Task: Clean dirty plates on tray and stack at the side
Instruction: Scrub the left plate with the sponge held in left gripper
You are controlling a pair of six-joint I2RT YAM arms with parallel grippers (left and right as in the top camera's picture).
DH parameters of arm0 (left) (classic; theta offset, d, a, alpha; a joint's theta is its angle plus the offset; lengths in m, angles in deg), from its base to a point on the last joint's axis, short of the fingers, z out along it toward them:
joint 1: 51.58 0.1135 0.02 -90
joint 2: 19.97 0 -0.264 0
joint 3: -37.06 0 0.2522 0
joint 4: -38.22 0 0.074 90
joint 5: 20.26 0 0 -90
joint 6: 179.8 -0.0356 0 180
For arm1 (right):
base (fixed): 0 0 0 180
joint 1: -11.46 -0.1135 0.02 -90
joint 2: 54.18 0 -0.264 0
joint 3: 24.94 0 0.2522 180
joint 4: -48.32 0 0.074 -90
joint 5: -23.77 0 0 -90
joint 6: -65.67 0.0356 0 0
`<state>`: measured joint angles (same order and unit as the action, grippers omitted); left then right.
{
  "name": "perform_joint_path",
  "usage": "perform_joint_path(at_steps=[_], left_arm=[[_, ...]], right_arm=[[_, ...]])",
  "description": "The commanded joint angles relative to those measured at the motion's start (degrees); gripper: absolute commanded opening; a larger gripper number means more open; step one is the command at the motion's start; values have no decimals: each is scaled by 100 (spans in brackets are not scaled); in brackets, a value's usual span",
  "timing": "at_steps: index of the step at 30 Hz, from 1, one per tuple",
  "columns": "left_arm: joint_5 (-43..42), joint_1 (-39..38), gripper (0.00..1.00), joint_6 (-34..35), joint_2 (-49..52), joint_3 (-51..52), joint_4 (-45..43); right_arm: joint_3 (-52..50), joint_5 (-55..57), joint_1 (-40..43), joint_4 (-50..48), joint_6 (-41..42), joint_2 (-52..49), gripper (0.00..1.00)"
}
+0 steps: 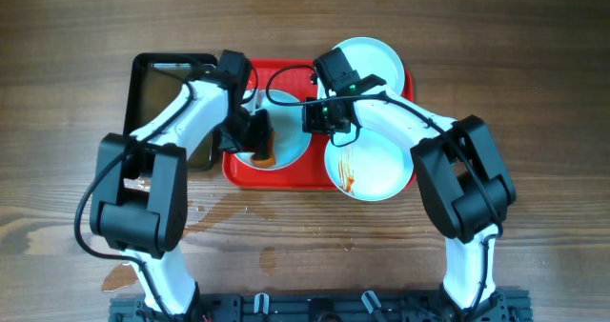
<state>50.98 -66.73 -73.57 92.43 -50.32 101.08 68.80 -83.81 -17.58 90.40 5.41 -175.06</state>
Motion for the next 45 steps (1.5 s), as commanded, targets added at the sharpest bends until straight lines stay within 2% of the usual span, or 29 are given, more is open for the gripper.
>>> perform_joint_path(at_steps=[1, 3, 5, 8, 10, 13, 14, 16, 18, 20, 23, 26, 28, 30, 32, 34, 36, 39, 40, 42, 45], left_arm=[[796, -142, 4, 850, 87, 247, -802], [1941, -140, 4, 1604, 87, 544, -1506], [2811, -142, 4, 2041, 87, 649, -1738], [3523, -149, 4, 2050, 81, 621, -1781], [3528, -170, 4, 2050, 74, 621, -1696], [3154, -289, 4, 1893, 74, 538, -1239], [2437, -332, 4, 1471, 74, 437, -960], [1602, -343, 4, 1172, 74, 317, -651], [450, -330, 4, 748, 74, 308, -619], [-262, -310, 4, 461, 74, 308, -623], [-85, -225, 4, 496, 74, 310, -855], [1045, -133, 4, 1102, 76, 310, -1346], [2343, -116, 4, 1755, 76, 310, -1698], [2883, -118, 4, 1967, 76, 310, -1757], [2889, -118, 4, 1967, 76, 310, -1624], [2629, -151, 4, 1956, 76, 310, -1051], [1749, -151, 4, 1517, 76, 310, -682], [-308, -149, 4, 184, 76, 310, -393], [-695, -149, 4, -160, 76, 310, -433], [-647, -146, 4, -273, 76, 310, -730], [328, -144, 4, 245, 76, 310, -1561]], right_arm=[[26, -164, -24, -63, 0, -190, 4], [26, -162, -24, -61, -2, -190, 4], [26, -160, -24, -63, -2, -192, 4], [26, -160, -24, -79, 4, -192, 4], [26, -160, -24, -76, 4, -192, 4], [26, -160, -24, -74, 4, -192, 4], [26, -160, -24, -74, 2, -192, 4], [26, -160, -24, -68, 4, -192, 5], [26, -160, -24, -66, 2, -192, 4], [26, -160, -24, -61, 0, -192, 4], [26, -160, -24, -66, 7, -192, 6], [26, -157, -24, -66, 22, -192, 4], [26, -131, -24, -66, 28, -192, 4], [26, -129, -24, -68, 39, -210, 5], [26, -125, -24, -68, 46, -247, 4], [26, -136, -24, -70, 48, -247, 4], [26, -136, -24, -70, 48, -247, 4], [26, -138, -24, -70, 46, -247, 4], [26, -138, -24, -70, 46, -247, 4], [26, -138, -24, -63, 44, -247, 4], [26, -138, -24, -39, 46, -247, 4]])
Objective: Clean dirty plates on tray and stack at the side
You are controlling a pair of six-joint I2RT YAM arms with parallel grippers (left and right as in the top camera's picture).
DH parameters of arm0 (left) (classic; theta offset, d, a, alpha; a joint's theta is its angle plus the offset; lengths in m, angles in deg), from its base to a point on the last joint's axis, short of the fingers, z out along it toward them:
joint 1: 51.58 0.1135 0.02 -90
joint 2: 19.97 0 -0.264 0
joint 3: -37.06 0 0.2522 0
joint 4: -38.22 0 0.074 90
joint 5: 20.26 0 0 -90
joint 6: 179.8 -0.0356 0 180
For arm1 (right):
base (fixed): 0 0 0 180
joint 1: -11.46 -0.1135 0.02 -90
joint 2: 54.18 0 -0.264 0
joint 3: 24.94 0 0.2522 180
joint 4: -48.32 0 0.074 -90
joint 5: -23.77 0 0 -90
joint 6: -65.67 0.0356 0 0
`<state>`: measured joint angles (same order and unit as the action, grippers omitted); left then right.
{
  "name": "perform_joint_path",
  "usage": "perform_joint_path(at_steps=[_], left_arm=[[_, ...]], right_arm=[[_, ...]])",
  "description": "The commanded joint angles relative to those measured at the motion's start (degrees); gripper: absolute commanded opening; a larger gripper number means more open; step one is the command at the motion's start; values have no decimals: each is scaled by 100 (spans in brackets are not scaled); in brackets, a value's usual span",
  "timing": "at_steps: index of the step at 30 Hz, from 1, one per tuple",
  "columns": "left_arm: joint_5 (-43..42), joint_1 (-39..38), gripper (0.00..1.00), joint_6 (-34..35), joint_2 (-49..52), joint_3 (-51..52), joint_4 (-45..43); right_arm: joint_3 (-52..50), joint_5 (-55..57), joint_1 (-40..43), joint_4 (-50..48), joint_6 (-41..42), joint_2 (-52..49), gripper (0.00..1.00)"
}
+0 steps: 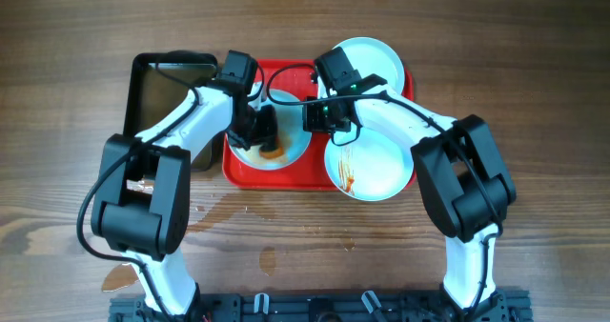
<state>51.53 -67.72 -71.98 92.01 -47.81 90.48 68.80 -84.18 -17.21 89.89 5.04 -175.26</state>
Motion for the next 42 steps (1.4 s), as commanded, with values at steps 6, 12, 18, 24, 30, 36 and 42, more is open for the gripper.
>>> perform_joint_path(at_steps=[6, 12, 18, 24, 30, 36, 42], left_arm=[[2540, -46, 4, 1694, 118, 59, -918], [981, -50, 4, 1167, 116, 59, 533], [-494, 195, 4, 743, 111, -271, 352], [-601, 811, 4, 741, -260, -1366, 765], [-417, 1069, 4, 636, -811, -1613, 1207], [798, 1755, 4, 636, -1014, -1613, 1969], [1008, 2149, 4, 636, -1014, -1613, 2004]], right_arm=[[26, -98, -61, 9, 81, -227, 4], [26, -101, -61, 4, 90, -227, 4], [26, -98, -61, 44, 234, -227, 4], [26, -96, -61, 55, 273, -227, 4], [26, -98, -61, 55, 256, -225, 4], [44, 494, -50, 251, 44, 337, 4], [44, 973, -61, 354, -402, 994, 4]])
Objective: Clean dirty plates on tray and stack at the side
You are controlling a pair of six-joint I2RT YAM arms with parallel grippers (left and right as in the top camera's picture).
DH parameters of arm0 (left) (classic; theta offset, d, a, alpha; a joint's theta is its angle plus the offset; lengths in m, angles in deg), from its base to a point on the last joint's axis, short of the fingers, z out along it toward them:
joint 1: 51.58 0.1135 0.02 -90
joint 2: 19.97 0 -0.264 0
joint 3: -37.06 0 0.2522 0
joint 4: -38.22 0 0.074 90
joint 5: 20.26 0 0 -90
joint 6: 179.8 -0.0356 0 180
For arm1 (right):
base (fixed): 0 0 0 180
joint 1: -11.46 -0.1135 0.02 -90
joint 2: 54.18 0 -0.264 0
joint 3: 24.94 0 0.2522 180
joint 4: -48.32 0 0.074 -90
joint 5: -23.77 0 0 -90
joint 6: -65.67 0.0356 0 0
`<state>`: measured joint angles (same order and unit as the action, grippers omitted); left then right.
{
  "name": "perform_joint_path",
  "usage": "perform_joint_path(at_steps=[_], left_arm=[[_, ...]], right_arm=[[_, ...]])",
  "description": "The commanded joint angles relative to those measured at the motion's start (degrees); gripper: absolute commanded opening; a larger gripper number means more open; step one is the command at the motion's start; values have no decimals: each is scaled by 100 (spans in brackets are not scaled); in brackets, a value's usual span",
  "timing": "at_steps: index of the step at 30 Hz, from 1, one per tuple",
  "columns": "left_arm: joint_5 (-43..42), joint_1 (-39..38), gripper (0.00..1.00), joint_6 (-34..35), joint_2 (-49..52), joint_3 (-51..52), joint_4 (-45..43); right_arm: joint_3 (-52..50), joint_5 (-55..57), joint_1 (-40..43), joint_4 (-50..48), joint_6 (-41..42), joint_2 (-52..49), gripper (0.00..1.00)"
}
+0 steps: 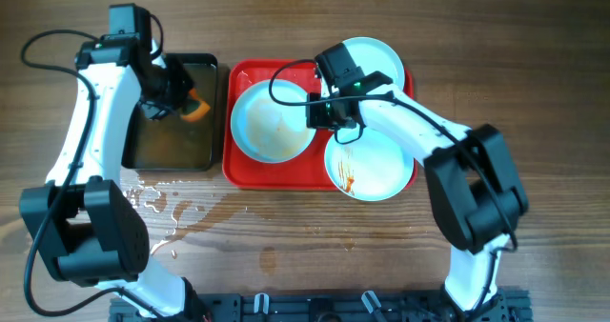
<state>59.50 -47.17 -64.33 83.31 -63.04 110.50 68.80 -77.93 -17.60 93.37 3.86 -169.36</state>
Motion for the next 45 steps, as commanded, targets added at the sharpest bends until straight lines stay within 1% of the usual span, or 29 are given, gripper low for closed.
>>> perform_joint_path(at_steps=[1, 4, 7, 9, 11, 16, 22, 25, 29, 35, 40, 45], left_arm=[[323, 96, 4, -129, -144, -90, 2], [503, 98, 4, -127, -144, -90, -24], [503, 96, 4, -127, -133, -90, -76], [551, 96, 4, -129, -133, -90, -81], [675, 98, 4, -127, -133, -90, -81], [844, 98, 4, -129, -133, -90, -85], [844, 98, 4, -127, -133, -90, -107], [844, 98, 4, -129, -133, -90, -107], [844, 96, 4, -129, -133, -90, -107], [844, 96, 4, -129, -131, -90, -107], [844, 96, 4, -129, -131, -90, -105], [844, 98, 4, -129, -131, -90, -105]], right_arm=[[66, 586, -57, 52, -393, 490, 4], [271, 1320, -210, 323, -581, 656, 4], [743, 2120, -374, 726, -745, 691, 4], [938, 2448, -455, 861, -872, 697, 4], [1038, 2704, -520, 935, -986, 697, 4], [1202, 3740, -750, 1191, -1209, 697, 4], [1202, 4463, -997, 1209, -1493, 697, 4], [1202, 4601, -1093, 1204, -1768, 697, 4], [1204, 5093, -1233, 1193, -1773, 697, 4], [1204, 5442, -1447, 1082, -1923, 699, 4], [1207, 5130, -1521, 984, -1919, 708, 5], [1207, 6190, -1620, 511, -2262, 857, 4]])
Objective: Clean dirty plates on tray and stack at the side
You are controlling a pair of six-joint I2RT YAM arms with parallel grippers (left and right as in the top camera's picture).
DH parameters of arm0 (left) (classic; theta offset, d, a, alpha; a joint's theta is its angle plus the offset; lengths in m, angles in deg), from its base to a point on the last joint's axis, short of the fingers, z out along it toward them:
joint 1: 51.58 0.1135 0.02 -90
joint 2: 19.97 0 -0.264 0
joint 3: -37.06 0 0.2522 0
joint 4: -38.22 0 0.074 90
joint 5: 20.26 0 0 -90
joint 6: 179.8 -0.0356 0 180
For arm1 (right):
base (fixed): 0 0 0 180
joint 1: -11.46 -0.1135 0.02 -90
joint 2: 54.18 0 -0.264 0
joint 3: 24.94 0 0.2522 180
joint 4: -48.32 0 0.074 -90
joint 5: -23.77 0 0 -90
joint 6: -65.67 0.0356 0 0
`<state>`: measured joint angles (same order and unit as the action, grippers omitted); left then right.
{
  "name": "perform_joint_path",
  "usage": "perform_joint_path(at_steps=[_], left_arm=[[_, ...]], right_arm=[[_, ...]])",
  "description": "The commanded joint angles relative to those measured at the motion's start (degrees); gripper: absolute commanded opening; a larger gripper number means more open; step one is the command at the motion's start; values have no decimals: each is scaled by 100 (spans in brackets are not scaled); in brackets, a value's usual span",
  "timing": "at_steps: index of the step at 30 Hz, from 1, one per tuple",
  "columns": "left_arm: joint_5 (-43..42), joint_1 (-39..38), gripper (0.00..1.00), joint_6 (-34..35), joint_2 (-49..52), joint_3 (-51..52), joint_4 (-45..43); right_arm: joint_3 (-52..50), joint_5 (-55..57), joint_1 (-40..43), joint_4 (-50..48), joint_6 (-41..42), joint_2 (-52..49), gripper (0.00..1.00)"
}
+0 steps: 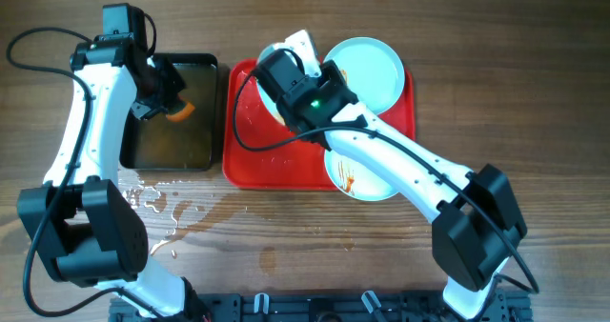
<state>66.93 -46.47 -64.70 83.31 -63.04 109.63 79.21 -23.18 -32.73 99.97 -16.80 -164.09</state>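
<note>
On the red tray, my right gripper is shut on the wiped pale-blue plate. The plate is tipped up off the tray floor, and the wrist hides most of it and the fingers. A clean-looking plate lies at the tray's far right. A plate with red sauce streaks lies at its near right. My left gripper is shut on an orange sponge over the dark basin.
The dark basin stands left of the red tray and holds murky water. Water puddles spread on the wooden table in front of the basin and the tray. Both arms' cables loop above the work area.
My right gripper has moved left across the tray. The left plate, flat before, is now tipped up in its hold. The left gripper with the sponge has stayed over the basin.
At first my left gripper pressed the sponge on the left plate while the right gripper stood at that plate's right rim. It was still on the plate later. Then the sponge was over the basin and the plate looked wiped. Now the right gripper holds that plate raised.
</note>
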Motion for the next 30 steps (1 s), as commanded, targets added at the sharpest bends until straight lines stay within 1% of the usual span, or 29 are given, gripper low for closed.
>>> perform_joint_path(at_steps=[1, 6, 9, 11, 12, 14, 15, 16, 17, 20, 21, 23, 25, 26, 30], left_arm=[[101, 28, 4, -92, -131, -90, -17], [101, 26, 4, -92, -129, -90, -17], [101, 26, 4, -92, -129, -90, -20], [101, 26, 4, -92, -129, -90, -20], [101, 26, 4, -92, -129, -90, -20], [101, 26, 4, -90, -129, -90, -20], [98, 26, 4, -90, -129, -90, -20], [101, 26, 4, -90, -129, -90, -20], [98, 26, 4, -87, -129, -90, -20], [98, 26, 4, -87, -129, -90, -42], [98, 26, 4, -87, -129, -90, -42], [92, 26, 4, -83, -129, -90, -37], [-13, 26, 4, -68, -129, -90, -37], [-103, 26, 4, -68, -129, -87, -37], [-229, -57, 4, -68, -129, -87, -39]], right_arm=[[166, 1010, -166, -308, -304, 411, 4], [164, 1307, -302, -531, -356, 520, 4], [164, 1827, -334, -632, -398, 531, 4], [164, 2068, -385, -789, -579, 531, 4], [164, 2033, -389, -837, -588, 531, 4], [160, 1482, -391, -726, -525, 529, 4], [146, 1325, -391, -592, -282, 529, 4], [142, 1300, -391, -404, 59, 529, 4], [142, 1303, -391, -323, 157, 529, 4], [144, 1163, -391, -271, 170, 614, 4], [144, 957, -391, -203, 216, 636, 4], [142, 61, -310, 142, 748, 654, 4], [116, -1141, -96, 413, 1246, 625, 4], [28, -1775, 90, 461, 1547, 610, 4], [-306, -3289, 743, 417, 2118, 507, 4]])
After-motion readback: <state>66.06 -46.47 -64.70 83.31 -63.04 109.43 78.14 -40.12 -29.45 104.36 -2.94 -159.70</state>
